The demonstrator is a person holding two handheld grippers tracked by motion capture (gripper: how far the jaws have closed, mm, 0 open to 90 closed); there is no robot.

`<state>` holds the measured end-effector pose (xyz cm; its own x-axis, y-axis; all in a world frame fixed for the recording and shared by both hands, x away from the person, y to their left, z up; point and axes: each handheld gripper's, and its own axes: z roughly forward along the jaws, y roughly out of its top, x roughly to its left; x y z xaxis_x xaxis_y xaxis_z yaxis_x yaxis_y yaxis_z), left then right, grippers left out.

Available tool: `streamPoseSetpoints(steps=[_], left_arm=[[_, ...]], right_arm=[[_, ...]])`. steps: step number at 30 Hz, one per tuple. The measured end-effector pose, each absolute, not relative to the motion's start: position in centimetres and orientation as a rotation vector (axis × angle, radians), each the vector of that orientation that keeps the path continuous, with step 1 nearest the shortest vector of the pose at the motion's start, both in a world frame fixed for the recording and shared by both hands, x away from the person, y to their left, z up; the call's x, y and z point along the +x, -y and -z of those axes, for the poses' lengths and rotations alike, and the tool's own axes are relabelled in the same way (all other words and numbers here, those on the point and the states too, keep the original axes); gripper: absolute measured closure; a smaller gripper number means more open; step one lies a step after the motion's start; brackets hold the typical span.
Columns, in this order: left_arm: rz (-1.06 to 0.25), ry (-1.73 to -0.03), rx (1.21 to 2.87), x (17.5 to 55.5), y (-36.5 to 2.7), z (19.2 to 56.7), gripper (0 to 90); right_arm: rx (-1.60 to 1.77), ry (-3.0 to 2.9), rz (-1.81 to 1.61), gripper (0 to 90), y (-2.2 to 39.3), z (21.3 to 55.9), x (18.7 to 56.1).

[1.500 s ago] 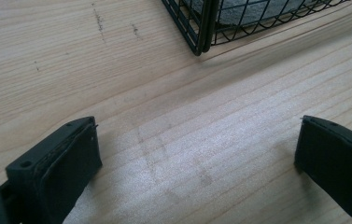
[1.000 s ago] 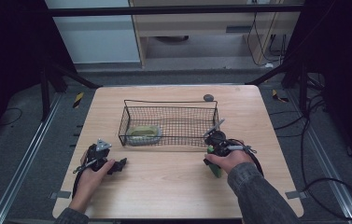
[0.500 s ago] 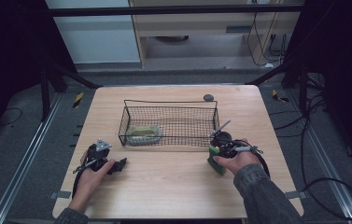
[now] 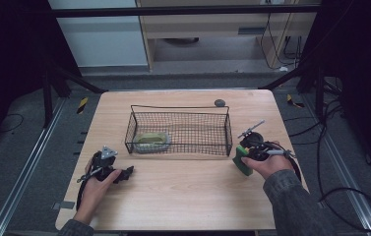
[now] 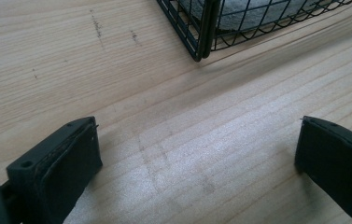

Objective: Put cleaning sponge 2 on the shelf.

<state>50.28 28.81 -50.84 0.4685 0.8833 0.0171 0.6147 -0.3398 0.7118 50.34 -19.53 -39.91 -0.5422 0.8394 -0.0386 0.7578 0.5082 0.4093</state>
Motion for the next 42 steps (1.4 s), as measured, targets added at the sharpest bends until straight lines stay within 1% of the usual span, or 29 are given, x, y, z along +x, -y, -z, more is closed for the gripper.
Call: streamPoseSetpoints(steps=[7,19,25,35,42], left_arm=[[-0.538,-1.244,2.071,50.4,-28.8,50.8,0.0],[-0.541,-1.247,2.068,50.5,-28.7,50.9,0.0],[-0.543,-1.244,2.071,50.5,-28.7,50.8,0.0],[-0.544,-1.244,2.073,50.5,-28.7,50.8,0.0],[-0.543,-1.243,2.077,50.6,-28.7,50.8,0.0]], right_arm=[[1.383,-2.462,-0.534,64.1,20.9,38.4,51.6],[1.361,-2.375,-0.602,64.2,21.7,35.8,53.9],[1.330,-2.348,-0.618,64.1,21.7,34.3,54.8],[1.281,-2.300,-0.687,64.1,21.4,30.7,56.4],[1.242,-2.288,-0.708,64.3,20.9,29.6,57.1]])
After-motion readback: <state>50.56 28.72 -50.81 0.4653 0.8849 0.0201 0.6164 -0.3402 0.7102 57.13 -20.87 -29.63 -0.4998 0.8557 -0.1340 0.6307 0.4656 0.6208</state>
